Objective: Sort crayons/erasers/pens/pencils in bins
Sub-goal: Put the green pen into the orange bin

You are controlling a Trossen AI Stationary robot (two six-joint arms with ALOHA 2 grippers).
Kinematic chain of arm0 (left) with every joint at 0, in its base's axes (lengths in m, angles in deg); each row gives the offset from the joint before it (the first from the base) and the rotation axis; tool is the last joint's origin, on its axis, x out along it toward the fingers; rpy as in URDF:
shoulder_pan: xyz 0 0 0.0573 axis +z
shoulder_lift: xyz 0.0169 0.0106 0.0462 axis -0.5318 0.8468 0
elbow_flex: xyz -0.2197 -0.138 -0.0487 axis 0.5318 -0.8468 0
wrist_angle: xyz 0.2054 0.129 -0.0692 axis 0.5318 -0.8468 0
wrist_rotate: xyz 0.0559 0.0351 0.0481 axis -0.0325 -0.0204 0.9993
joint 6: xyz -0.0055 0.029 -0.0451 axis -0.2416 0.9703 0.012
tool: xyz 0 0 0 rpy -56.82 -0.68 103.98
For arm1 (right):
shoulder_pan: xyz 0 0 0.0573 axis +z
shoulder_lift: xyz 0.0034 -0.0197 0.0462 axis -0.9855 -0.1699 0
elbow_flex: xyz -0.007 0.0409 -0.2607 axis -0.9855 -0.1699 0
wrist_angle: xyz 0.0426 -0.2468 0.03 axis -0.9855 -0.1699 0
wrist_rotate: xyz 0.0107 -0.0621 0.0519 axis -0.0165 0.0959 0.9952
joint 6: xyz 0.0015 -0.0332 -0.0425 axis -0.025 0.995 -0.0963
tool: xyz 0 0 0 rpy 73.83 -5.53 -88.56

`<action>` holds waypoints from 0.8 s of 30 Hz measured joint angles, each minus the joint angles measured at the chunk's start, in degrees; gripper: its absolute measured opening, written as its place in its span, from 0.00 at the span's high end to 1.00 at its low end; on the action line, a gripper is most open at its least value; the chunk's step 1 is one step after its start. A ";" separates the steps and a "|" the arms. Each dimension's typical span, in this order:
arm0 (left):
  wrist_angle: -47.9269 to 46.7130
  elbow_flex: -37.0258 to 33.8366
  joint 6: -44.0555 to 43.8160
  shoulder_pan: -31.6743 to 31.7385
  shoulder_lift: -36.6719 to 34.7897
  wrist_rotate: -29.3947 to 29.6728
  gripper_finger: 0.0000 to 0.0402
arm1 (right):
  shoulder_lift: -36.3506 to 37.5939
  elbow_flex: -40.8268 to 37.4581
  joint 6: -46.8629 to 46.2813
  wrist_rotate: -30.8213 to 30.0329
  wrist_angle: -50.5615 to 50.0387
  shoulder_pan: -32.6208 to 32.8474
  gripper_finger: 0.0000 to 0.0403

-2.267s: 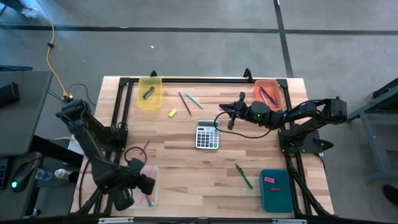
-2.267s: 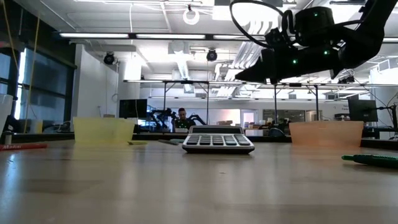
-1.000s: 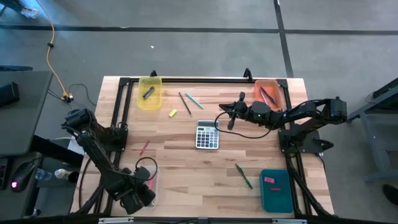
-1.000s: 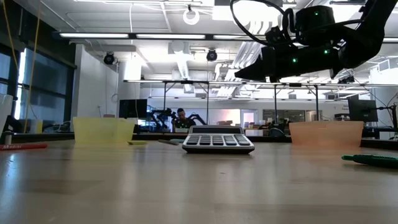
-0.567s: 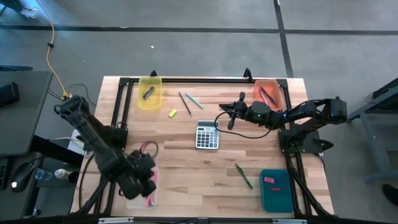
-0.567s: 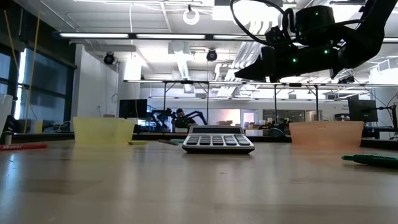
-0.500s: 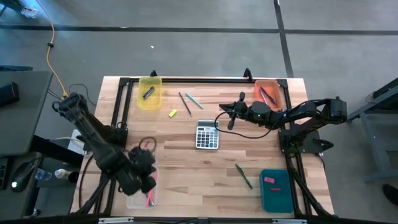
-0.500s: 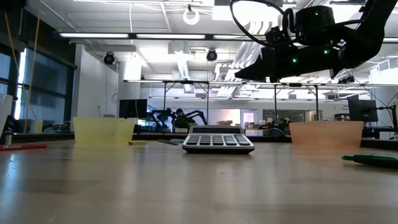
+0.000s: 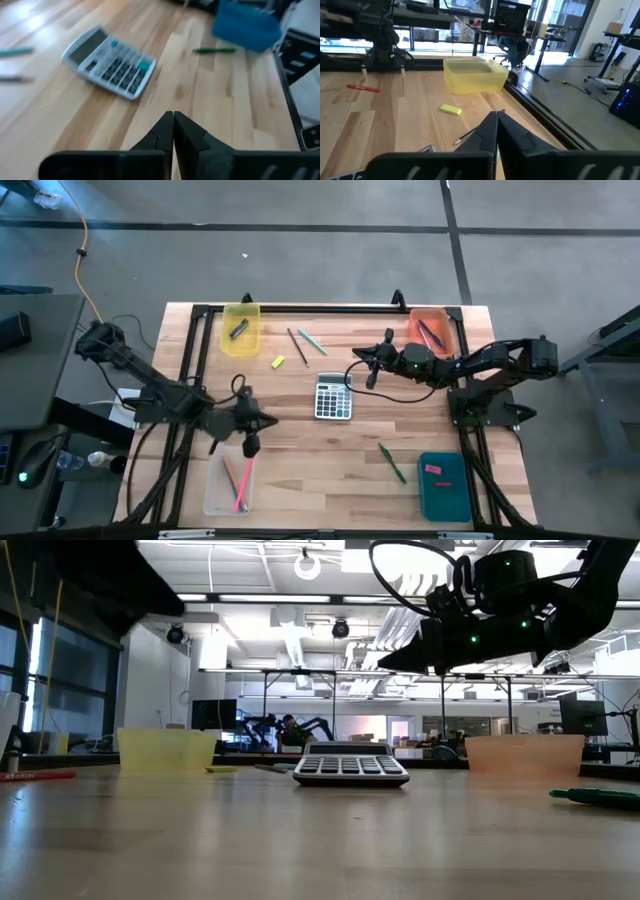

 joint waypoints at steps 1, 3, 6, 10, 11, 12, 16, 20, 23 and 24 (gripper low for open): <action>5.11 -2.18 3.25 1.95 -0.10 -2.08 1.00 | 0.00 0.00 0.00 0.00 0.02 0.00 1.00; 14.50 -5.88 9.23 6.04 -0.12 -7.15 1.00 | 0.00 0.00 0.00 0.00 0.00 0.00 1.00; 26.95 -9.57 16.42 12.80 0.48 -15.17 1.00 | 0.00 0.00 -0.06 0.00 0.00 0.00 1.00; 36.53 -11.47 23.76 21.59 1.93 -25.09 1.00 | 0.00 0.00 -0.46 0.00 -0.48 0.00 1.00; 37.42 -11.45 25.22 23.60 2.42 -27.21 1.00 | 0.00 0.00 -0.50 0.01 -0.86 0.00 1.00; 37.89 -11.47 26.55 25.54 2.86 -29.34 1.00 | 0.00 0.00 -0.61 0.02 -1.25 0.00 1.00; 44.70 -11.49 30.43 32.07 6.40 -38.81 1.00 | 0.00 0.04 -1.53 -0.56 -2.93 0.02 1.00; 56.86 -11.47 32.85 36.65 12.11 -46.70 1.00 | 1.42 1.63 -2.76 -1.15 -9.66 0.02 1.00; 64.59 -11.49 33.08 39.22 17.37 -49.53 1.00 | 3.72 3.30 -3.42 -4.70 -17.58 0.53 1.00; 67.19 -11.47 32.71 39.91 19.17 -50.16 1.00 | 4.49 3.93 -3.69 -6.27 -20.61 0.95 1.00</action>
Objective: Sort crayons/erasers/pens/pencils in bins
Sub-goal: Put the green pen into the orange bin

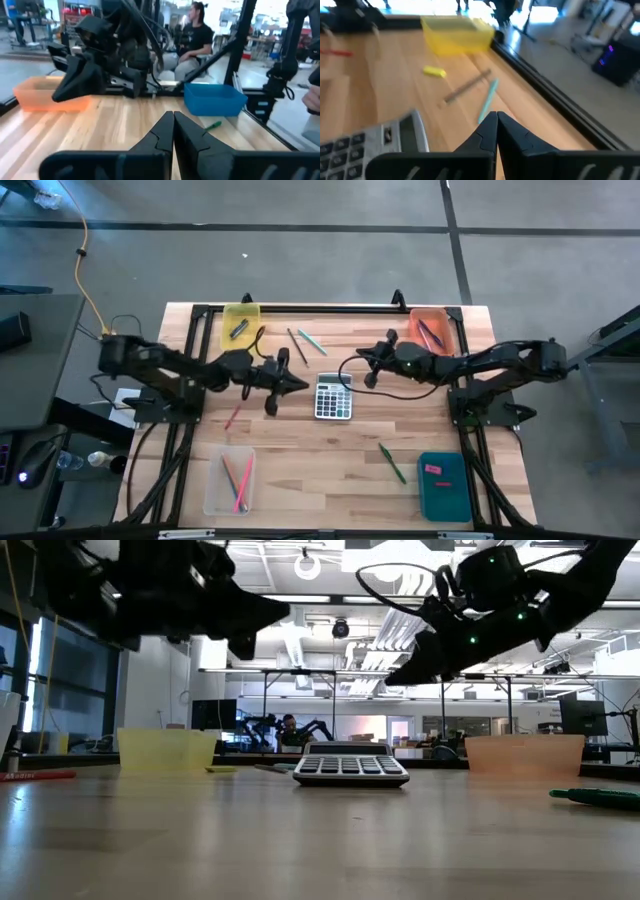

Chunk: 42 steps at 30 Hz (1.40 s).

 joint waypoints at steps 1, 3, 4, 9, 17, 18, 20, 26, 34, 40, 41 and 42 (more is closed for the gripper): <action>2.48 0.00 -0.57 0.62 1.77 -0.95 1.00 | 0.91 0.57 -0.60 -1.23 -3.17 0.46 1.00; 7.96 0.00 -1.67 1.57 5.22 -1.90 1.00 | 2.86 2.32 -2.81 -1.94 -10.48 1.73 1.00; 10.35 0.00 -2.12 1.97 6.70 -1.98 1.00 | 3.73 3.40 -4.47 -1.93 -14.85 2.55 1.00; 21.56 0.00 -3.57 3.41 12.82 -2.38 1.00 | 5.79 9.26 -14.35 -6.23 -37.47 8.19 1.00; 24.84 -0.02 -5.51 3.95 15.76 -5.79 1.00 | 5.78 16.42 -32.36 -6.08 -59.75 17.84 1.00; 24.82 -0.02 -5.49 3.98 15.76 -5.78 1.00 | 5.78 17.21 -35.10 -5.52 -62.34 19.00 1.00; 24.84 -0.02 -5.51 4.00 15.74 -5.71 1.00 | 5.80 18.35 -40.76 -4.31 -66.75 21.46 1.00; 24.80 -0.02 -5.51 3.97 15.69 -5.66 1.00 | 4.84 20.18 -55.83 -1.29 -72.56 28.95 1.00; 24.62 -0.02 -5.48 3.97 15.69 -5.51 1.00 | -2.66 23.03 -71.19 7.15 -72.74 36.92 0.94; 24.61 -0.02 -5.48 3.97 15.67 -5.38 1.00 | -8.74 26.88 -77.81 11.21 -74.65 40.79 0.76; 24.60 -0.02 -5.48 3.97 15.67 -5.38 1.00 | -9.62 27.33 -78.50 11.63 -75.05 41.10 0.72; 24.60 -0.02 -5.48 3.97 15.67 -5.38 1.00 | -10.55 27.78 -79.28 11.67 -75.08 41.32 0.69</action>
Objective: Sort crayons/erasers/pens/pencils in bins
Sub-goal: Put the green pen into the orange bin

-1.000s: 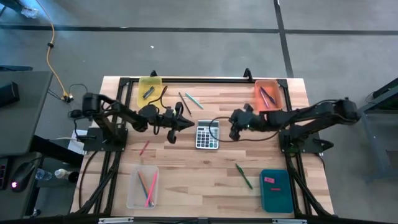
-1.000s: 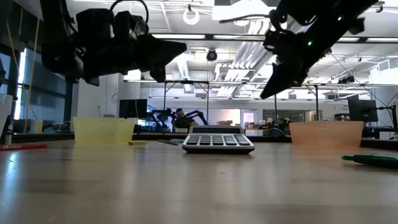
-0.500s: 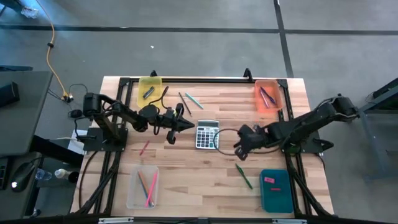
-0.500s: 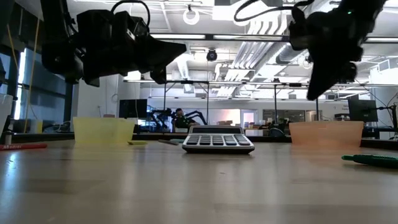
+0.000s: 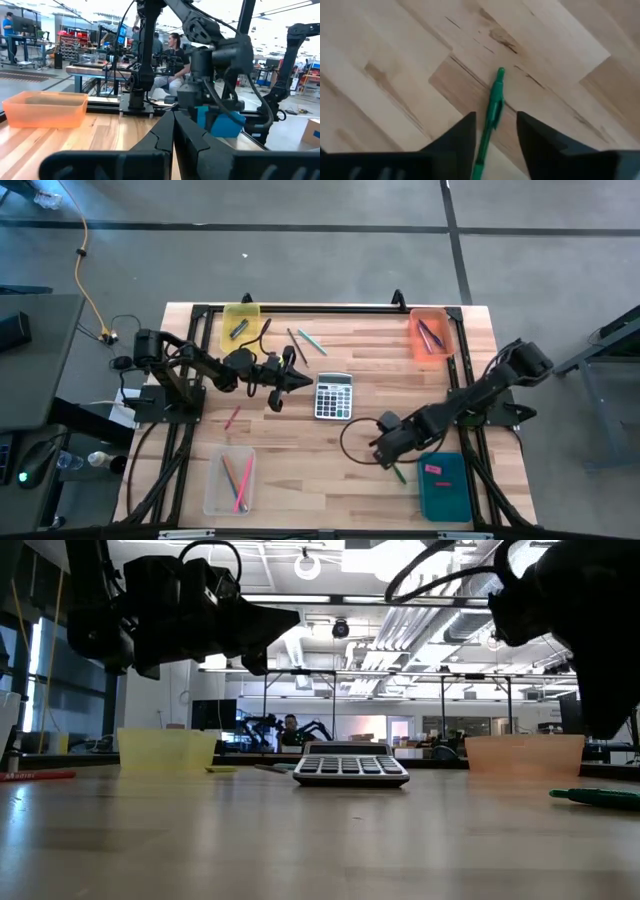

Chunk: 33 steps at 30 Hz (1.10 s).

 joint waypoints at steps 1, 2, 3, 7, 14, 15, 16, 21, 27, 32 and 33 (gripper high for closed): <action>0.00 0.00 0.00 0.00 0.00 0.00 1.00 | -0.92 0.45 -0.75 -0.04 0.14 0.15 0.65; 0.00 0.00 0.00 0.00 0.00 0.00 1.00 | -1.79 0.82 -1.21 -0.04 0.18 0.25 0.63; 0.00 0.00 0.00 0.00 0.00 0.00 1.00 | -2.58 1.16 -1.33 -0.04 0.12 0.27 0.61; -0.04 0.00 -0.02 0.00 -0.02 0.00 1.00 | -5.83 1.49 -1.32 -0.03 0.24 0.27 0.56; -0.22 0.00 -0.02 0.00 -0.02 0.00 1.00 | -9.41 1.49 -1.19 0.09 1.51 0.31 0.56; -0.22 0.00 -0.02 0.00 -0.04 0.00 1.00 | -9.87 1.49 -1.17 0.13 1.81 0.39 0.56; -0.22 0.01 -0.02 0.00 -0.02 0.00 1.00 | -10.26 1.49 -1.09 0.13 2.19 0.50 0.56; -0.22 0.01 -0.02 0.00 -0.04 0.00 1.00 | -11.59 1.55 -1.06 0.54 2.52 0.81 0.59; -0.22 0.02 -0.02 0.00 -0.04 0.00 1.00 | -12.06 1.62 -0.64 0.79 1.54 0.84 0.75; -0.22 0.02 -0.05 0.00 -0.04 0.00 1.00 | -12.02 1.56 -1.06 1.38 1.38 0.42 0.89; -0.22 0.02 -0.15 0.00 -0.04 0.00 1.00 | -11.84 1.56 -1.04 1.68 1.40 0.16 0.91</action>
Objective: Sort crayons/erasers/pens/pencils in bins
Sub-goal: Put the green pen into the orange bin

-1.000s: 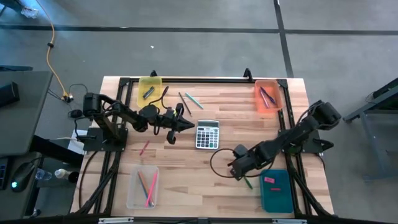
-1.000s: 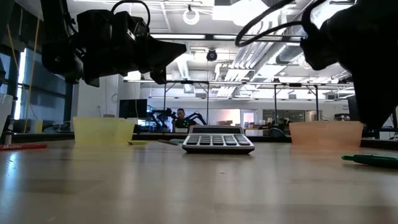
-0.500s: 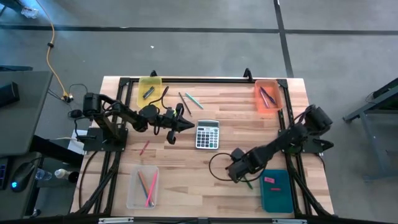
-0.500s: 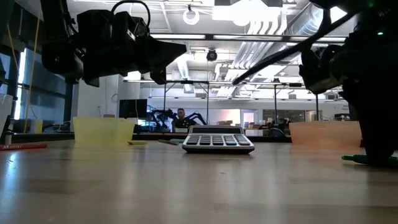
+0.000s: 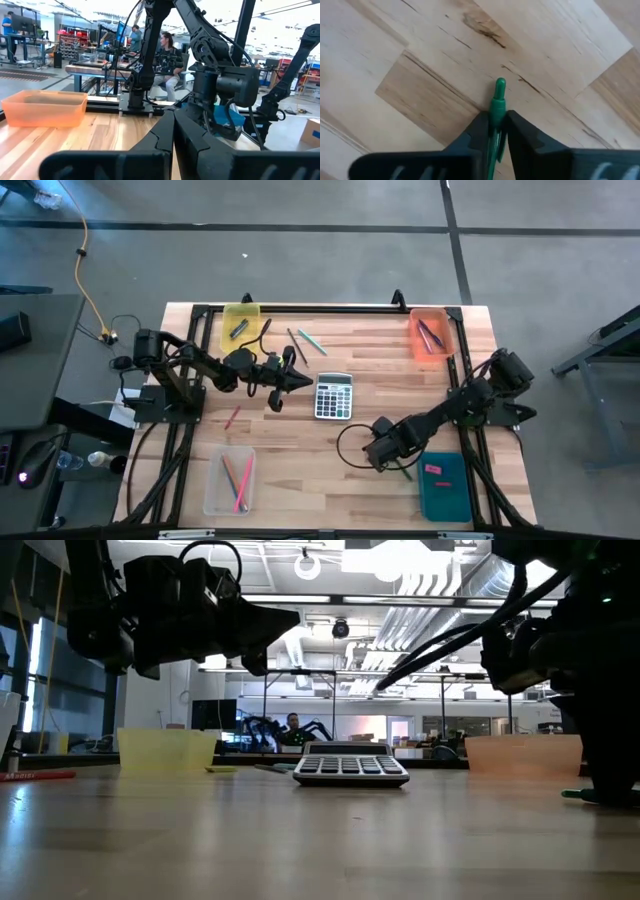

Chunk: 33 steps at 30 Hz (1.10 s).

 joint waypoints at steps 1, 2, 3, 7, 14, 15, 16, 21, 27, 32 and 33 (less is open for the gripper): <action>0.00 0.00 -0.31 0.00 0.00 0.00 1.00 | 0.22 -0.04 0.21 0.40 0.07 -0.31 0.92; 0.00 0.00 -0.31 0.00 0.00 0.00 1.00 | 0.62 -0.13 0.48 0.86 0.24 -0.63 0.93; 0.00 0.00 -0.31 0.00 0.00 0.00 1.00 | 1.09 -0.25 0.86 1.21 0.60 -1.02 0.94; 0.00 0.00 -0.31 0.00 0.00 0.00 1.00 | 5.28 -0.24 2.56 1.15 1.97 -3.48 0.92; 0.01 0.00 -0.30 0.00 0.00 0.02 1.00 | 16.15 -0.24 9.20 0.73 0.84 -12.72 0.90; 0.01 0.00 -0.31 0.00 0.00 0.02 1.00 | 17.96 -0.24 10.66 0.63 0.46 -14.73 0.90; 0.02 0.00 -0.31 0.00 0.00 0.02 1.00 | 19.91 -0.24 12.15 0.52 0.08 -16.92 0.90; 0.02 0.00 -0.29 0.00 0.00 0.09 1.00 | 27.98 -0.17 22.61 0.10 -6.84 -30.43 0.90; 0.02 0.03 -0.31 0.00 0.00 0.24 1.00 | 31.52 0.47 40.08 -5.67 -12.72 -49.93 0.90; 0.02 0.07 -0.20 0.00 0.00 0.24 1.00 | 30.17 0.70 50.61 -15.22 -12.94 -64.12 0.90; 0.02 0.07 -0.23 0.00 0.00 0.24 1.00 | 29.78 0.70 52.29 -17.13 -12.65 -66.65 0.90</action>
